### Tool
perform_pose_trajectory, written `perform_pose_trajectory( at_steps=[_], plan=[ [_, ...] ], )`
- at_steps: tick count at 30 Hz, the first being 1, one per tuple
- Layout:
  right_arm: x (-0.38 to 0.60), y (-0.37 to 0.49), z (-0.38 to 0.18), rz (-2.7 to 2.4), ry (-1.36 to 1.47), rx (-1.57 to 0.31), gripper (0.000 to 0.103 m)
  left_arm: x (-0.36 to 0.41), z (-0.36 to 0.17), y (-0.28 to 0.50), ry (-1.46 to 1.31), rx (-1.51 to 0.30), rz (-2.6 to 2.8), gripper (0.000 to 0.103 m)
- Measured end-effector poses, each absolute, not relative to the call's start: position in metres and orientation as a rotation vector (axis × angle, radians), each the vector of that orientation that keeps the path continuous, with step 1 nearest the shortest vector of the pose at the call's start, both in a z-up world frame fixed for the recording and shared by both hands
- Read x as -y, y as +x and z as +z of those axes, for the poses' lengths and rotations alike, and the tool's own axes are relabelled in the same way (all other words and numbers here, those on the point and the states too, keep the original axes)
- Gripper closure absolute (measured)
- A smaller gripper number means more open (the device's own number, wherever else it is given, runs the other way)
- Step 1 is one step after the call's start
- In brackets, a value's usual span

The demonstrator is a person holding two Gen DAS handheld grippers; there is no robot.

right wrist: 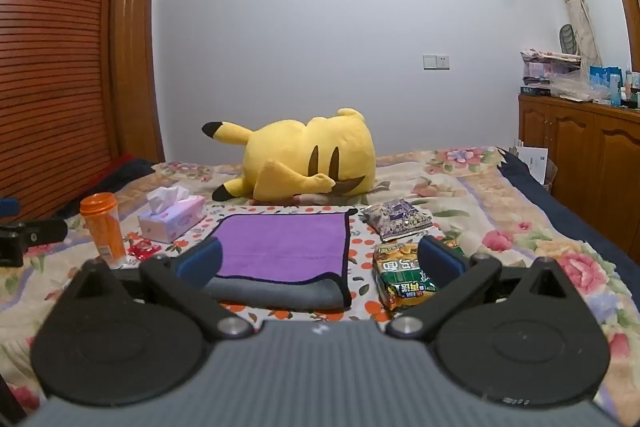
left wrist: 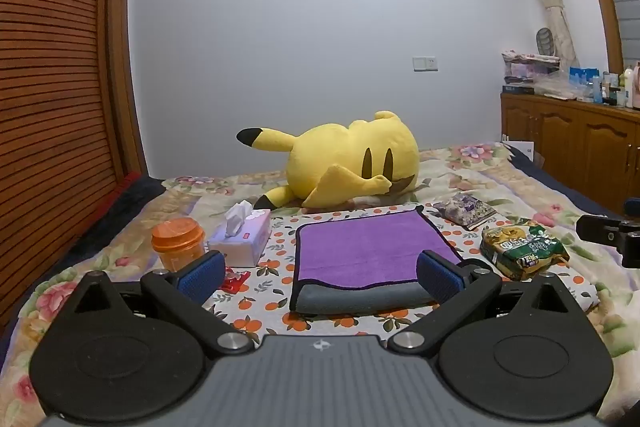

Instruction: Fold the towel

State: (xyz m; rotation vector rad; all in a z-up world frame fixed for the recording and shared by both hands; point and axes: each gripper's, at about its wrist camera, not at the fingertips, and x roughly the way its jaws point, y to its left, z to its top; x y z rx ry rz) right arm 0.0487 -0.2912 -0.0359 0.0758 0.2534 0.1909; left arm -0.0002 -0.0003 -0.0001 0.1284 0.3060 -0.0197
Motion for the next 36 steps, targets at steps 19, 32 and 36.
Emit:
perform_pose_trajectory(
  at_steps=[19, 32, 36],
  plan=[
    [0.2908, 0.0489, -0.0360, 0.190, 0.071, -0.251, 0.000, 0.0010, -0.0002, -0.0010, 0.125, -0.298, -0.018, 0.000],
    [0.2911, 0.0490, -0.0360, 0.190, 0.071, -0.250, 0.000, 0.0013, -0.0002, -0.0013, 0.127, -0.297, -0.016, 0.000],
    [0.2913, 0.0491, -0.0361, 0.190, 0.072, -0.251, 0.000, 0.0013, -0.0003, -0.0013, 0.128, -0.297, -0.016, 0.000]
  ],
)
